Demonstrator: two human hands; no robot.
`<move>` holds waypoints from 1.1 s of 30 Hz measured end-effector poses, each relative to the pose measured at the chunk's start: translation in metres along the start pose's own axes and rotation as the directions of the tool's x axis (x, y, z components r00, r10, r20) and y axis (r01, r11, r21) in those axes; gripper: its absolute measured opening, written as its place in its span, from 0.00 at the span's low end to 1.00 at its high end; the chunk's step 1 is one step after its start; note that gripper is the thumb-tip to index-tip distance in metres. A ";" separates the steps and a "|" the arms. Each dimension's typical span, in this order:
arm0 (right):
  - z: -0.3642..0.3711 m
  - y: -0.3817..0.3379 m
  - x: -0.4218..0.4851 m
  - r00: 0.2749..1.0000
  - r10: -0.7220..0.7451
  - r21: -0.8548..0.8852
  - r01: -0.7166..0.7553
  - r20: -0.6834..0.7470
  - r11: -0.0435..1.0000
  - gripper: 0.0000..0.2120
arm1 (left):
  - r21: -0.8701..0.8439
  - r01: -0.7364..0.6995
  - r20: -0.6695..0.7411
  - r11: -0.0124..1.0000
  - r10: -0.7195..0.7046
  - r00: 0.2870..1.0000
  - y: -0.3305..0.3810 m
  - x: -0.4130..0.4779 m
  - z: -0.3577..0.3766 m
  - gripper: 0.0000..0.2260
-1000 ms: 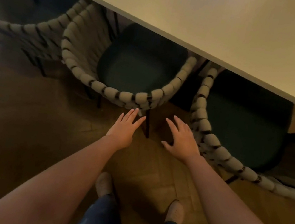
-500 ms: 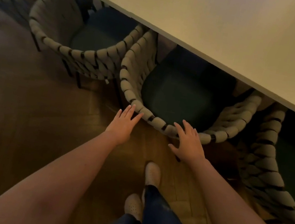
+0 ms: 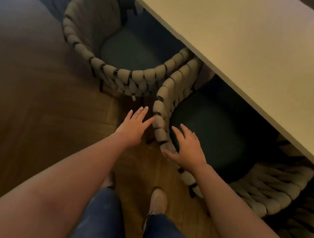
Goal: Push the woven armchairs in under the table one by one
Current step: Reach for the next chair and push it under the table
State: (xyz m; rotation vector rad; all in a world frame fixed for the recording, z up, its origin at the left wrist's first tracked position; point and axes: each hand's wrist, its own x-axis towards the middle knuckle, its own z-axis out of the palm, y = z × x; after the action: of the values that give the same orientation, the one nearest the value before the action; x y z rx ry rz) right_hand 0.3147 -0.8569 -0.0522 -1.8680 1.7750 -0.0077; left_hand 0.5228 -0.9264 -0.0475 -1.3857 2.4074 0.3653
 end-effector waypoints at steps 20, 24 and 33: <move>-0.016 -0.347 0.334 0.962 -0.273 -0.028 0.273 0.002 0.961 0.37 | -0.135 0.376 0.073 0.917 -0.369 0.927 -0.434 -0.006 -0.040 0.37; -0.014 -0.390 0.405 0.963 -0.270 -0.036 0.269 -0.019 0.962 0.37 | -0.147 0.410 0.079 0.900 -0.402 0.912 -0.492 0.015 -0.051 0.38; -0.037 -0.456 0.590 0.968 -0.210 -0.104 0.197 -0.134 0.975 0.37 | -0.139 0.447 0.045 0.884 -0.445 0.894 -0.651 0.132 -0.120 0.38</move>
State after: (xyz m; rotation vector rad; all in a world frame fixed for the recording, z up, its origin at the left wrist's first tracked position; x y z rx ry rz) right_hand 0.7932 -1.4297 -0.0572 -2.1574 1.6922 -0.1457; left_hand 1.0075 -1.3949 -0.0272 -1.9370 1.9949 0.4291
